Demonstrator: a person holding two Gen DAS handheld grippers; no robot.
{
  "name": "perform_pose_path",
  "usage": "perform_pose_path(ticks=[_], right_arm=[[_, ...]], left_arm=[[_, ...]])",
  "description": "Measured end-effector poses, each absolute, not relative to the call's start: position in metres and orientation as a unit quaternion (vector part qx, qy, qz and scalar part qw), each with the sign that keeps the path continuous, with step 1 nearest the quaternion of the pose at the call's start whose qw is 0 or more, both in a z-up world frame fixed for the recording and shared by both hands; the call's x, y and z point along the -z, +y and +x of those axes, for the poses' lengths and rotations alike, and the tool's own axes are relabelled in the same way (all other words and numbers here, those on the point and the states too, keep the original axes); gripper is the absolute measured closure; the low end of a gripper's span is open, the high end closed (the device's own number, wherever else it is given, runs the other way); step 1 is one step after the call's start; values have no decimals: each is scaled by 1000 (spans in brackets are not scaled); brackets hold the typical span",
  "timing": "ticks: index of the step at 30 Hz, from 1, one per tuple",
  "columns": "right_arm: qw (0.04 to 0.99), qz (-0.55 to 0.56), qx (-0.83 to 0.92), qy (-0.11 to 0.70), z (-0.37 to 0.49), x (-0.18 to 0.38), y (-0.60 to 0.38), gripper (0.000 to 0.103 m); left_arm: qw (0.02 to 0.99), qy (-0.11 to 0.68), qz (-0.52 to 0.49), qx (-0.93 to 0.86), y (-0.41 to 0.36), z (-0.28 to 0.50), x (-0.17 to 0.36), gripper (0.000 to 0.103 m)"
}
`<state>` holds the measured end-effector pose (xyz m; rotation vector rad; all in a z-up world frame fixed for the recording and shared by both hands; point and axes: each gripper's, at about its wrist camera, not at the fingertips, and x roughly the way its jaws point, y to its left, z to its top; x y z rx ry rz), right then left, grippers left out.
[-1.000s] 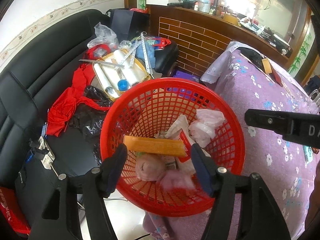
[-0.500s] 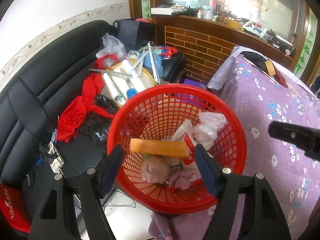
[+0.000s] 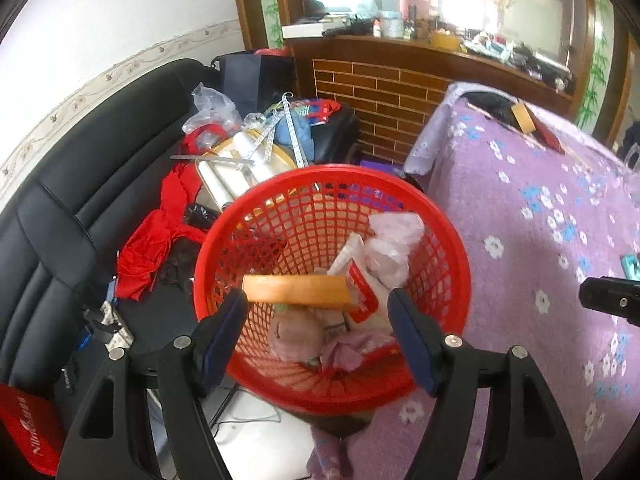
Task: Collect trash
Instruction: 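Move both open tools back over the table toward the remaining items, then grasp the teal-green box with the left tool while the right tool grasps the red snack packet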
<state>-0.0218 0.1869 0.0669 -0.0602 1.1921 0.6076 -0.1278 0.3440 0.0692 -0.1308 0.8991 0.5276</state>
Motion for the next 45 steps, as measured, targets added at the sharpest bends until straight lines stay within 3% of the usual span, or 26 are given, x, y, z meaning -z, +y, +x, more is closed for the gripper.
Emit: perform_pose_path(ticks=[14,25,34,45], right_arm=[[783,-46,-305,540,-52,-71,66,60],[788,6,-258,558,-52,-57,-39,60],[809,50,-196,551,-44,-64,-118,60],[831,106,-104,537,-37,-75,-215,61]], left_arm=[[849,467,-49,-243,237,-153,-70,31],[853,494,-26,-166,146,-139,-62,31],[868,493,6,-56,64,-98,-70,31],[849,527,-36,27,-16,1,-68,32]])
